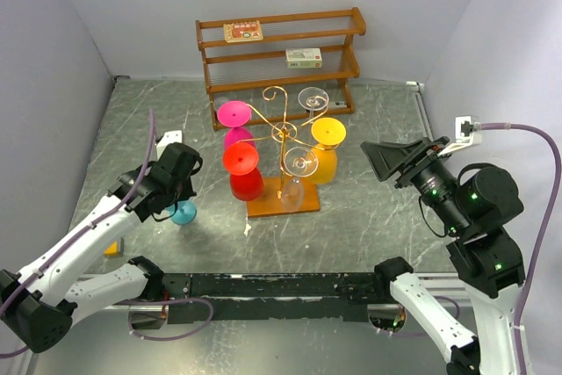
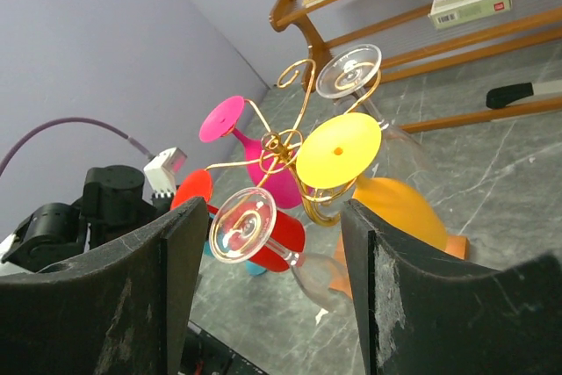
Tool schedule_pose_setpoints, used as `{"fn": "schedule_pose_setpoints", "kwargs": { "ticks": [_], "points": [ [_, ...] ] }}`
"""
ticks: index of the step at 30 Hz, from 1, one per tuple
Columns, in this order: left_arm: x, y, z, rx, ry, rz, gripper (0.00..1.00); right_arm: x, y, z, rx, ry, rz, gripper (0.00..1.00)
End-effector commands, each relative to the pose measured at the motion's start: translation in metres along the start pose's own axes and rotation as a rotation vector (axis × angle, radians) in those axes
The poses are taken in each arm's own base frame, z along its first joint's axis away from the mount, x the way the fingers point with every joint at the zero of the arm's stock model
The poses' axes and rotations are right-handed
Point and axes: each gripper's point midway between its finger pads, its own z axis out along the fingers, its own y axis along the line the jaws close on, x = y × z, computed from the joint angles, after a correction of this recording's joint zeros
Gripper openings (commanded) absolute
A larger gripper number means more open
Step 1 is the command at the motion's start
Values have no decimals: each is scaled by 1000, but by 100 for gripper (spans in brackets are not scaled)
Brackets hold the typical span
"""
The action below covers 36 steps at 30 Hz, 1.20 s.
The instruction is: Place the wine glass upside down on the wine glass rack
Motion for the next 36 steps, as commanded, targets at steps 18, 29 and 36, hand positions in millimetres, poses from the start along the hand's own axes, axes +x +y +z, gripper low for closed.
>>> {"fn": "schedule_pose_setpoints", "kwargs": {
  "ticks": [18,29,36],
  "points": [
    [-202,5,-187,262,-611,-332,7,-18,37,32,-175,-32,158,53],
    [-228,5,-292,686,-869,-505,7,-22,64,60,-347,-6,274,55],
    [-231,-31,-321,957,-876,-497,7,-34,70,78,-386,-45,375,58]
  ]
}}
